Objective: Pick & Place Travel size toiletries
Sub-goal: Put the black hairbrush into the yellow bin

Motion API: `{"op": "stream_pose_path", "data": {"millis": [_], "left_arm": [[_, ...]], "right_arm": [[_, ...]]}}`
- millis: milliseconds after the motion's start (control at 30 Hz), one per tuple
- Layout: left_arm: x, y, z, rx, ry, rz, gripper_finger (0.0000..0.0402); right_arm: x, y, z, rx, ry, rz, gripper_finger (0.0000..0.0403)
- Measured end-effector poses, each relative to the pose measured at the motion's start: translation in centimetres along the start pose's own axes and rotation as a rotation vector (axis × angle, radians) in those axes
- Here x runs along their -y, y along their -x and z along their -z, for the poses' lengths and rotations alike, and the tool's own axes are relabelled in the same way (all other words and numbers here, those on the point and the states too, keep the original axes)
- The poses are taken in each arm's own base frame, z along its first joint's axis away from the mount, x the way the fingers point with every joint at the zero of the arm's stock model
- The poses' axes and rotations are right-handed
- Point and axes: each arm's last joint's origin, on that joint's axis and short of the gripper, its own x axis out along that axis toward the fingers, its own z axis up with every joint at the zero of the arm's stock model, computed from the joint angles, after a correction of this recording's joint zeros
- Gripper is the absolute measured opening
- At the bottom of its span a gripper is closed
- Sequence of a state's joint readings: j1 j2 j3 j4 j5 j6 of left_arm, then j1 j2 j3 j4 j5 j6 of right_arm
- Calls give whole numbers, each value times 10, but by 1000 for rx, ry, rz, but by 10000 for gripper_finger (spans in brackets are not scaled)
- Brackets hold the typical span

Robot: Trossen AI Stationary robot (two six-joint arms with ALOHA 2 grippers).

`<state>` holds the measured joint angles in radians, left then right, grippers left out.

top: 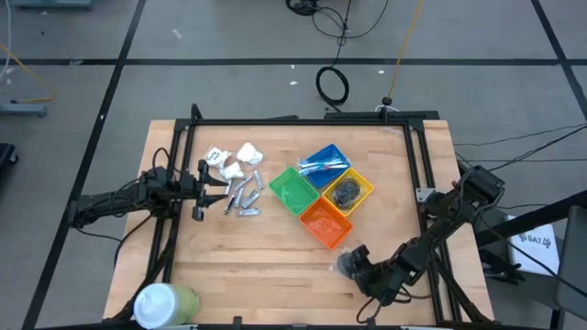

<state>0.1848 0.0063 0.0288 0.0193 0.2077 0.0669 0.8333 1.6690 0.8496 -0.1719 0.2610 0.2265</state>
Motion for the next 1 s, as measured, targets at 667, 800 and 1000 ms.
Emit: {"op": "stream_pose_path", "data": {"millis": [667, 800, 1000], "left_arm": [[0, 0, 0, 1, 0, 0, 159], [0, 0, 0, 1, 0, 0, 159], [0, 0, 0, 1, 0, 0, 159]], "right_arm": [[0, -1, 7, -81, -72, -32, 3], [0, 2, 5, -72, -72, -40, 1], [4, 23, -4, 15, -87, -44, 0]]}}
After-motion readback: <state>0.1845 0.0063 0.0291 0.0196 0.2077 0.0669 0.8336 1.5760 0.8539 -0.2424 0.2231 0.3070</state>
